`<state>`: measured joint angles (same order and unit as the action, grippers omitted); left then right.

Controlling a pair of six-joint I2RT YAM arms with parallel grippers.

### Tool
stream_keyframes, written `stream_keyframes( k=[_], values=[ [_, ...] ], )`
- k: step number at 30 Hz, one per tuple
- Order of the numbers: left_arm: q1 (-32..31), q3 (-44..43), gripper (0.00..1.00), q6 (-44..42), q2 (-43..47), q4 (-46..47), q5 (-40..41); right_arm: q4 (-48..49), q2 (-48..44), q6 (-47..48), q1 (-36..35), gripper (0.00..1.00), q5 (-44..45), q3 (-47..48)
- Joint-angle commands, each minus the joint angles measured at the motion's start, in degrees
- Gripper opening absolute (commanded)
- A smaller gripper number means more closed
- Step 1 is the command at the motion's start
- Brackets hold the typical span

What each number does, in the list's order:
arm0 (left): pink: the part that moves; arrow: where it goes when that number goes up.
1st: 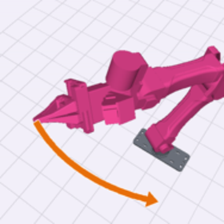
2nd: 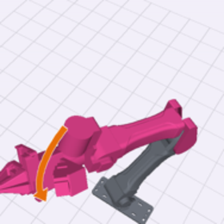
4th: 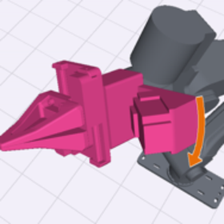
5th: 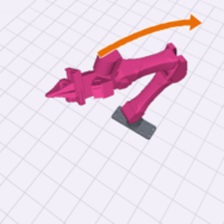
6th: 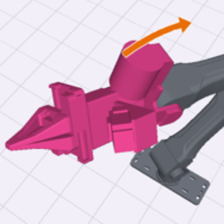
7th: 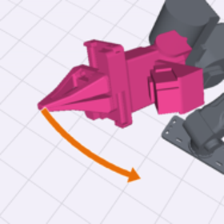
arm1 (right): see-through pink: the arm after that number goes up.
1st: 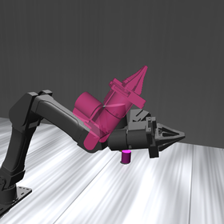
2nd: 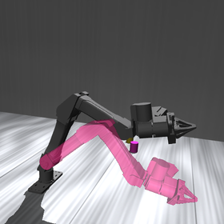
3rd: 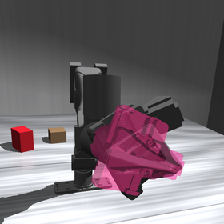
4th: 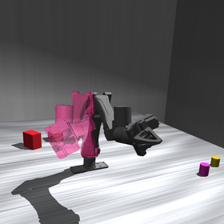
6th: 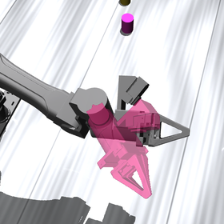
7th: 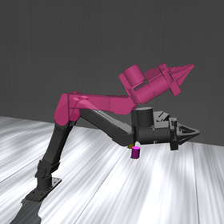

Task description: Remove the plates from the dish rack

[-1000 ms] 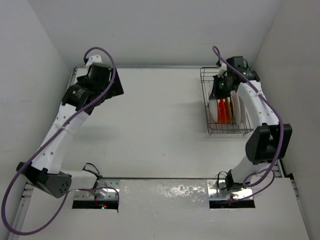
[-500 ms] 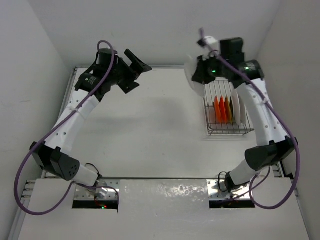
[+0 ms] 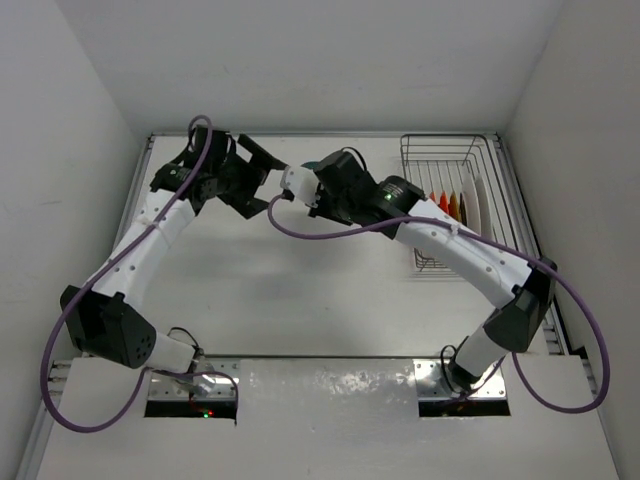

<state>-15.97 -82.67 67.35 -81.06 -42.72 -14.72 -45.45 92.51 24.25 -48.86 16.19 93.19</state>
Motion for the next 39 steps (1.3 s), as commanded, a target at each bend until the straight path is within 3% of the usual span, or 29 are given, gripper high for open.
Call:
stream_keyframes(
  k=[1, 6, 17, 22, 23, 26, 27, 30, 33, 34, 39],
  values=[
    [0.23, 2.25, 1.0, 0.94, 1.69, 1.32, -2.5, 9.32, -1.55, 5.19, -2.64, 0.0, 4.82, 1.82],
    [0.15, 4.36, 0.9, 1.03, 1.25, 5.28, -5.05, 5.91, 3.98, 6.42, -4.92, 0.0, 3.15, 6.3],
    [0.41, 2.34, 0.89, -0.2, -0.68, 4.14, -1.8, 7.13, 6.37, 6.07, -5.1, 0.0, 4.47, 5.6],
    [0.41, 3.31, 0.43, -1.87, -2.26, 5.01, -3.12, 13.1, 4.26, 5.46, -5.28, 0.0, 4.38, 3.67],
    [0.41, 3.92, 0.42, -2.05, -2.7, 5.1, -3.21, 13.8, 4.08, 5.28, -5.37, 0.0, 4.21, 3.49],
    [0.58, 4.36, 0.1, -2.66, -3.67, 6.07, -3.74, 15.65, 3.99, 4.5, -5.37, 0.0, 3.15, 2.7],
    [0.76, 4.36, 0.0, -2.75, -3.93, 6.42, -3.74, 16.18, 4.08, 3.88, -5.37, 0.16, 2.8, 1.92],
    [2.86, 5.68, 0.0, -3.54, -4.28, 13.87, -1.47, 17.5, 4.08, -1.03, -4.58, 0.99, 5.15, -1.15],
    [4.88, 8.84, 0.0, -7.91, -6.12, 30.79, 3.36, 15.4, 3.91, -13.06, -0.46, 0.99, 4.93, -3.18],
    [5.76, 9.89, 0.0, -10.55, -10.48, 36.68, 5.12, 14.0, 2.6, -19.44, 2.25, 0.99, 3.52, -4.67],
    [7.26, 10.25, 0.0, -17.51, -19.12, 54.21, 4.18, 8.46, -4.78, -34.95, 10.18, 0.99, 1.57, -7.23]
  ],
)
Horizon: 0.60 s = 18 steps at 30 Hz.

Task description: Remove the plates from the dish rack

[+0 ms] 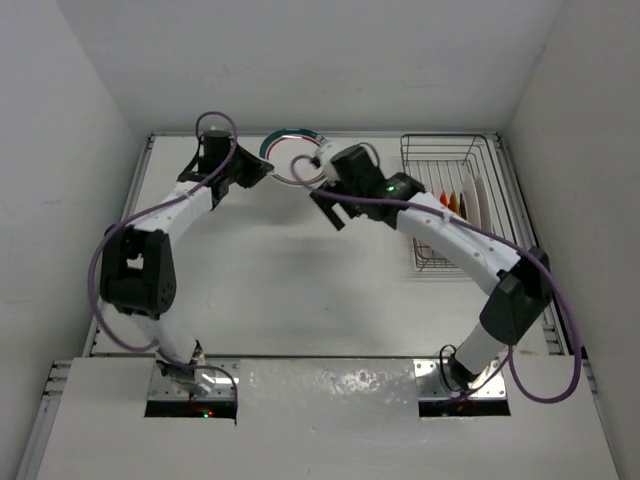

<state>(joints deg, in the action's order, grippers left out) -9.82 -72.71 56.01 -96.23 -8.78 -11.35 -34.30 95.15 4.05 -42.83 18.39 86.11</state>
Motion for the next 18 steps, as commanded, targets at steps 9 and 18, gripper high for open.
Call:
stream_keyframes(
  k=[9, 18],
  values=[
    [3.76, -9.45, 0.0, -7.49, -21.7, 21.18, -0.86, -16.49, -18.85, -25.67, 22.86, 0.99, -4.76, -5.15],
    [3.5, -8.7, 0.7, -8.37, -22.45, 10.02, 4.22, -22.03, -18.34, -22.96, 40.09, 0.83, -11.87, -1.91]
  ],
)
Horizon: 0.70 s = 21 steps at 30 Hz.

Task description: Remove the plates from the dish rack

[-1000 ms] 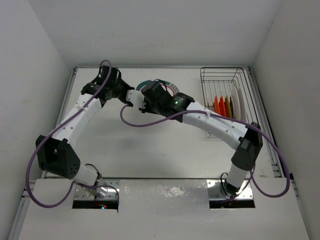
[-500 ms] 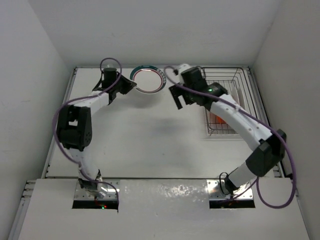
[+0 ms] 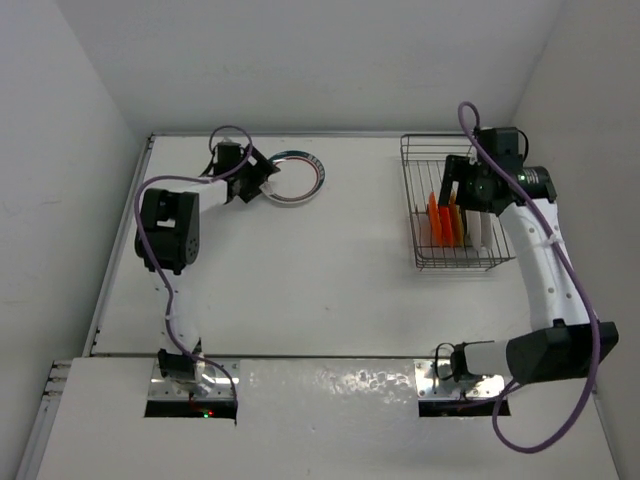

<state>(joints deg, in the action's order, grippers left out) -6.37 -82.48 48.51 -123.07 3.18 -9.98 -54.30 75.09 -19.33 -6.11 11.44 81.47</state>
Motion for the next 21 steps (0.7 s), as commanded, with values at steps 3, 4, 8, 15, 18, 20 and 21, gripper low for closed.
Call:
stream_keyframes(
  k=[3, 4, 8, 15, 18, 20, 21],
  values=[
    [-0.04, 3.72, 1.0, -1.05, 9.05, -10.89, 8.64, -3.44, 4.27, 2.8, 7.15, 0.72, -5.29, 5.62],
    [-0.04, 3.9, 1.0, -1.05, 10.03, -13.7, 9.88, -3.7, 4.97, 3.59, 8.03, 0.7, -5.9, 6.58],
    [-0.39, -0.04, 1.0, -2.71, 12.76, -33.88, 18.74, -4.06, 8.92, 7.46, 9.8, 0.65, -6.61, 8.53],
    [-3.38, 0.73, 1.0, -7.73, 21.54, -46.07, 24.83, 0.42, 12.71, 10.71, 11.29, 0.59, -6.52, 7.48],
    [-4.17, 2.58, 1.0, -9.83, 26.55, -46.77, 24.13, 2.18, 14.38, 12.03, 11.47, 0.56, -5.47, 7.56],
    [-4.88, 3.46, 1.0, -11.5, 29.8, -47.21, 23.86, 2.8, 15.08, 12.56, 11.65, 0.56, -4.15, 7.82],
    [-5.31, 3.55, 1.0, -12.47, 30.68, -47.65, 24.04, 3.76, 15.61, 12.91, 11.73, 0.56, -3.89, 7.74]
  ],
)
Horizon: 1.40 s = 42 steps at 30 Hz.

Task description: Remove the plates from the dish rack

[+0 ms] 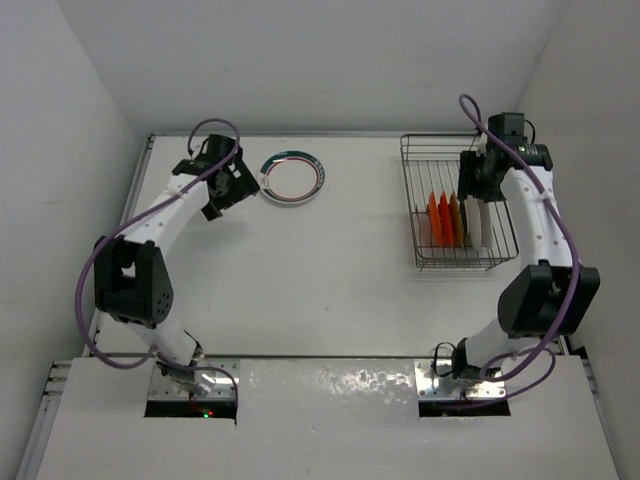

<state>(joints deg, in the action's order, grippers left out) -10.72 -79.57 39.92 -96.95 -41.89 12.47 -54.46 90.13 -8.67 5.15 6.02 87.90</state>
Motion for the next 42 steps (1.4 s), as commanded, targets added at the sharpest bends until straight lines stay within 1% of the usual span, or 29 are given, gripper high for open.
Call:
stream_keyframes(
  k=[1, 4, 5, 7, 8, 10, 11, 17, 18, 21, 25, 28, 30, 31, 33, 35, 37, 38, 39, 40, 41, 42],
  values=[
    [-1.06, 0.99, 1.0, -4.41, 5.44, -3.11, 1.51, 4.18, 0.92, 2.6, 0.48, 0.56, 1.36, 1.4],
    [-1.14, 1.96, 1.0, -5.82, 9.04, -3.82, 1.07, 4.71, 2.86, 3.39, 0.74, 0.54, 1.97, 1.58],
    [-1.23, 2.22, 1.0, -6.08, 9.49, -3.9, 0.72, 5.06, 3.3, 3.91, 0.83, 0.51, 1.72, 1.31],
    [-1.23, 2.66, 1.0, -6.79, 10.63, -4.25, -0.07, 6.64, 4.18, 4.18, 1.0, 0.48, 1.89, -0.09],
    [-1.23, 2.75, 1.0, -6.96, 10.9, -4.51, -0.34, 7.95, 4.27, 4.18, 1.18, 0.44, 1.45, -0.97],
    [-1.23, 2.58, 1.0, -7.4, 11.43, -5.13, -0.6, 9.19, 4.36, 4.45, 1.27, 0.39, 0.57, -1.76],
    [-1.23, 2.49, 1.0, -7.75, 11.43, -5.31, -0.6, 9.71, 4.27, 4.71, 1.27, 0.31, 0.31, -2.03],
    [-1.23, 1.61, 1.0, -8.11, 11.69, -5.66, -2.1, 11.82, 3.21, 5.94, 1.27, 0.06, -2.15, -2.2],
    [-1.23, 1.52, 1.0, -8.11, 11.52, -5.66, -2.79, 11.92, 2.86, 6.38, 1.27, 0.04, -2.24, -2.2],
    [-1.23, 0.82, 1.0, -7.4, 11.17, -5.92, -4.47, 11.04, 2.86, 6.82, 1.27, 0.0, -1.63, -0.28],
    [-1.23, -0.32, 1.0, -6.09, 10.9, -5.4, -6.05, 9.29, 1.02, 7.26, 1.27, 0.0, -1.36, 3.58],
    [-1.23, -0.94, 1.0, -5.65, 9.76, -4.96, -8.25, 7.18, 0.4, 7.96, 1.27, 0.0, -4.78, 7.45],
    [-1.23, -1.29, 1.0, -5.21, 8.71, -5.22, -9.04, 4.63, 0.58, 7.88, 1.27, 0.0, -5.84, 11.84],
    [-1.32, -1.29, 1.0, -4.86, 8.53, -5.31, -9.3, 2.97, 0.66, 8.05, 1.27, 0.0, -9.5, 14.56],
    [-1.32, -1.55, 1.0, -4.59, 8.53, -4.87, -9.48, 1.64, 0.75, 7.79, 1.27, 0.0, -11.55, 16.77],
    [-1.32, -2.34, 1.0, -4.24, 8.53, -4.69, -9.48, 1.63, 0.05, 7.26, 1.27, 0.01, -15.59, 17.92],
    [-1.32, -3.39, 1.0, -3.8, 8.35, -4.61, -9.92, 3.3, -1.18, 6.47, 1.27, 0.01, -19.1, 18.18],
    [-1.32, -4.96, 1.0, -3.54, 7.74, -4.52, -11.05, 4.17, -1.44, 6.12, 1.27, 0.0, -24.08, 18.19],
    [-1.32, -6.11, 1.0, -3.01, 7.39, -4.43, -11.85, 6.71, -1.88, 5.33, 1.01, 0.0, -27.17, 17.66],
    [-1.32, -8.04, 1.0, -2.57, 6.86, -3.82, -14.64, 8.3, -1.97, 5.07, 0.57, 0.0, -33.03, 17.31],
    [-1.32, -8.93, 1.0, -1.87, 6.68, -2.94, -16.23, 9.71, -2.15, 4.98, -0.57, 0.0, -33.7, 16.79],
    [-1.32, -9.72, 1.0, -0.47, 6.68, -1.8, -17.99, 11.03, -2.24, 7.67, -4.49, 0.0, -34.06, 16.43]
  ],
)
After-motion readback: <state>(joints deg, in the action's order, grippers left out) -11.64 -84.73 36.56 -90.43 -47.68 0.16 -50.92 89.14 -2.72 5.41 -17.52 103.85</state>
